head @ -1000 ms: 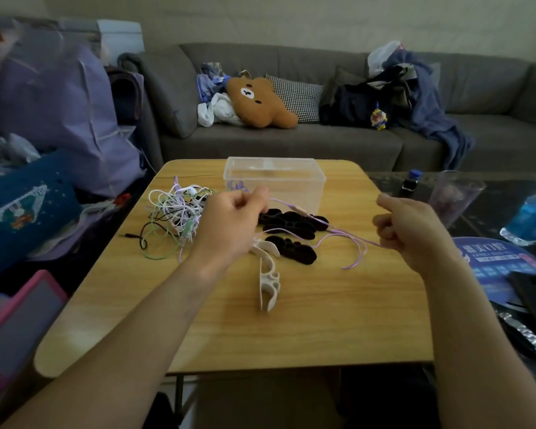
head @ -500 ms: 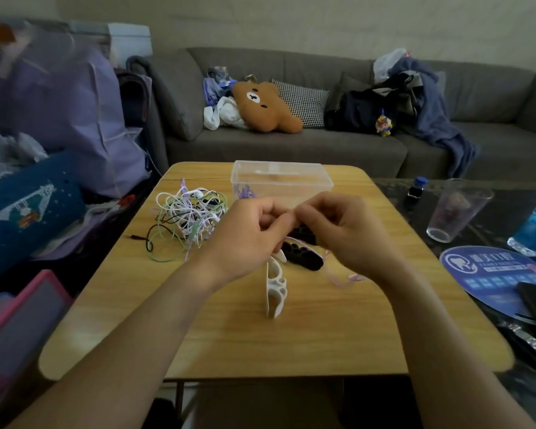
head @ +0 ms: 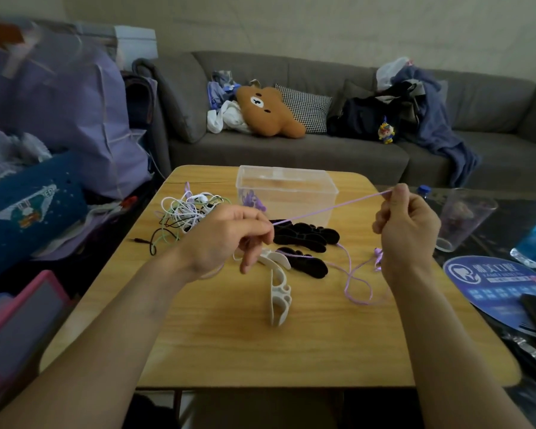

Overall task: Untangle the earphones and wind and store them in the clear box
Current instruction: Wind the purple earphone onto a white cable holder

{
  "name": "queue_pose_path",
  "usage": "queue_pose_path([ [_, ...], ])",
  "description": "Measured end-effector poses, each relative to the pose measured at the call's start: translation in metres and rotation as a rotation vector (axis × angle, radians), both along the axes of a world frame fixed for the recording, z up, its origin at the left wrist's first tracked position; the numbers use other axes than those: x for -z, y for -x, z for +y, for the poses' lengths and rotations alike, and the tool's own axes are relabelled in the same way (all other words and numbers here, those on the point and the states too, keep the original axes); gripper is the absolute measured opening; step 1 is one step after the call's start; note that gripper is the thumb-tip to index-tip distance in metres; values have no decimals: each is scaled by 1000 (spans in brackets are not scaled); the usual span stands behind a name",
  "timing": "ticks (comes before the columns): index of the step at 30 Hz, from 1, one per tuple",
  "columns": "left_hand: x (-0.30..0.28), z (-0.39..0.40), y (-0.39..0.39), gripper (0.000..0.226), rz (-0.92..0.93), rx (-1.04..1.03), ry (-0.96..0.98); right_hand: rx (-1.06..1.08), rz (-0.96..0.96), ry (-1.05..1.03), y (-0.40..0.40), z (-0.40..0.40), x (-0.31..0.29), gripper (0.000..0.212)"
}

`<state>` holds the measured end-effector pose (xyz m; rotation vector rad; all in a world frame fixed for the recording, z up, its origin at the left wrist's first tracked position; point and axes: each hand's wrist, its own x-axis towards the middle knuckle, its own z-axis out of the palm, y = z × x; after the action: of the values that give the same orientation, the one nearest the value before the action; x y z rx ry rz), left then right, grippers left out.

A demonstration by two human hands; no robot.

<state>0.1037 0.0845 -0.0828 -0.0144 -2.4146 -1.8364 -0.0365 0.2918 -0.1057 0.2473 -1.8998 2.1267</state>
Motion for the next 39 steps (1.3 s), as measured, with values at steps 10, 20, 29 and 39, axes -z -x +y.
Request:
queue_pose_path([
  [10,-4,16,-2,16,201,-150,231,-643,293,-506,-53,-33,-11,36],
  [20,-2,7,-8,28,85,-131,273,38,346,-208,-27,-8,-24,17],
  [29,5,-5,-3,23,12,-83,209,395,201,-17,-4,17,-17,24],
  [39,-3,14,0,17,288,-234,245,-80,523,-581,-37,-14,-18,39],
])
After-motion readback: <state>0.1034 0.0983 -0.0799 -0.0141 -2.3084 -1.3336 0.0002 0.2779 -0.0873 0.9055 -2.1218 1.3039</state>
